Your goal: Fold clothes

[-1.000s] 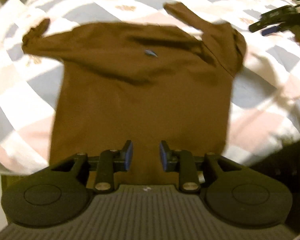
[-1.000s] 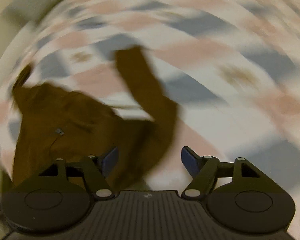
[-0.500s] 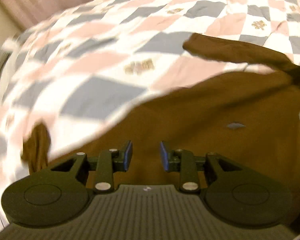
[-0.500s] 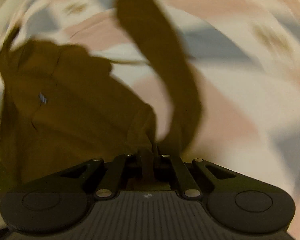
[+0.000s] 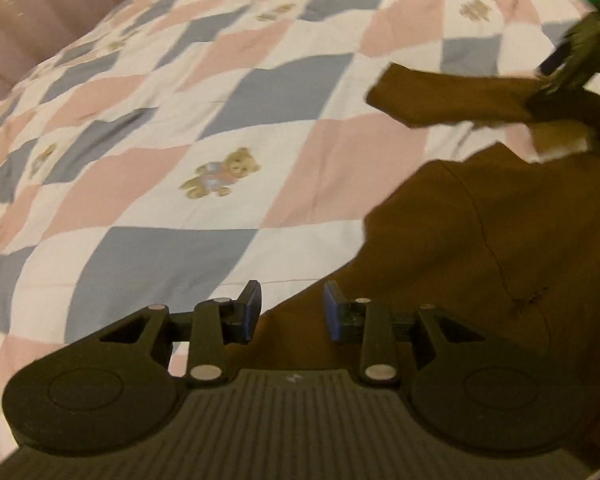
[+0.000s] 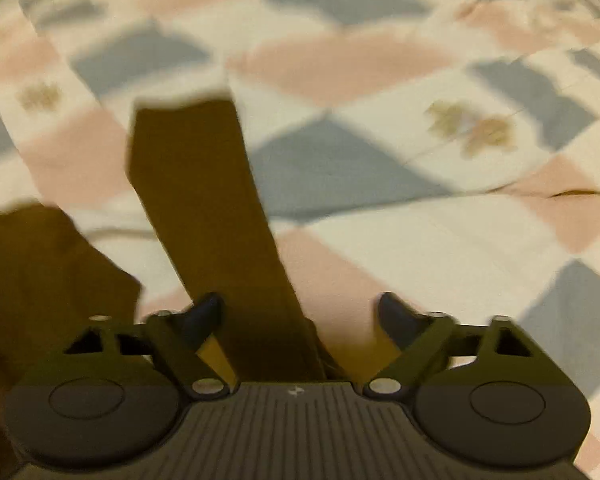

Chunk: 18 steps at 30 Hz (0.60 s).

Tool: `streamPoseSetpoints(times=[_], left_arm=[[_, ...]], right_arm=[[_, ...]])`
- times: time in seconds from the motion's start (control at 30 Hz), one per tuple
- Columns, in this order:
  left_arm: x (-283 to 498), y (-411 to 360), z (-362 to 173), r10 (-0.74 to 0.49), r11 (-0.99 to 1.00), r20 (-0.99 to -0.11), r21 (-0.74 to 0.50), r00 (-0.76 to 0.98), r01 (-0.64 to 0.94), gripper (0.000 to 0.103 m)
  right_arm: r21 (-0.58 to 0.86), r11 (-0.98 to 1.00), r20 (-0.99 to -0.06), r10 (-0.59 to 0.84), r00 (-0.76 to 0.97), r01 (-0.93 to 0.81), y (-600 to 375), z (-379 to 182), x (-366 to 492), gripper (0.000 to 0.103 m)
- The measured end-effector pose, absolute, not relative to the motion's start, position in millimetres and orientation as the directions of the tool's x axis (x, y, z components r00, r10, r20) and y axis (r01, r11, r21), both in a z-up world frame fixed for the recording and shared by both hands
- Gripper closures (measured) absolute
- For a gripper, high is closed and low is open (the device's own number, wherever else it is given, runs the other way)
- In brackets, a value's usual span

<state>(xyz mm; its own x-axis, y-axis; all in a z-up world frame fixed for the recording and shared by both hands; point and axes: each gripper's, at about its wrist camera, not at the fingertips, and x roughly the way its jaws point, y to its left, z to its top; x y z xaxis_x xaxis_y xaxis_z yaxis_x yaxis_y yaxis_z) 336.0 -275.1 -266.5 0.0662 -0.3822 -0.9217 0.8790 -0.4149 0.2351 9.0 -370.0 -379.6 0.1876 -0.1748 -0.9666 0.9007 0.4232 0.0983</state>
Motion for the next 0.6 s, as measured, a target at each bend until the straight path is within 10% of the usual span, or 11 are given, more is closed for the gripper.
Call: streamPoseSetpoints(times=[0.1, 0.27, 0.4, 0.53, 0.6], left_arm=[[334.0, -273.5, -270.1, -0.369, -0.46, -0.928, 0.233, 0.054, 0.857, 0.073], [345.1, -273.6, -272.4, -0.351, -0.508, -0.936, 0.225, 0.038, 0.832, 0.072], [350.3, -282.4, -287.5, -0.291, -0.572, -0.957, 0.183, 0.011, 0.8, 0.066], [354.2, -293.1, -306.8, -0.212, -0.634, -0.977, 0.123, -0.018, 0.763, 0.06], [356.2, -298.5, -316.4, -0.171, -0.663, -0.985, 0.092, -0.031, 0.743, 0.058]], right_arm=[[0.162, 0.338, -0.957, -0.176, 0.231, 0.927, -369.6, -379.4, -8.8, 0.096], [0.145, -0.001, -0.907, -0.4, 0.133, 0.989, -347.3, -323.5, -106.7, 0.097], [-0.087, -0.359, -0.965, -0.201, -0.168, 0.929, -331.8, -327.0, -189.1, 0.063], [-0.007, -0.295, -0.97, -0.231, -0.079, 0.955, -309.4, -321.6, -194.4, 0.055], [0.122, -0.168, -0.953, -0.296, 0.068, 0.978, -306.0, -313.3, -175.9, 0.024]])
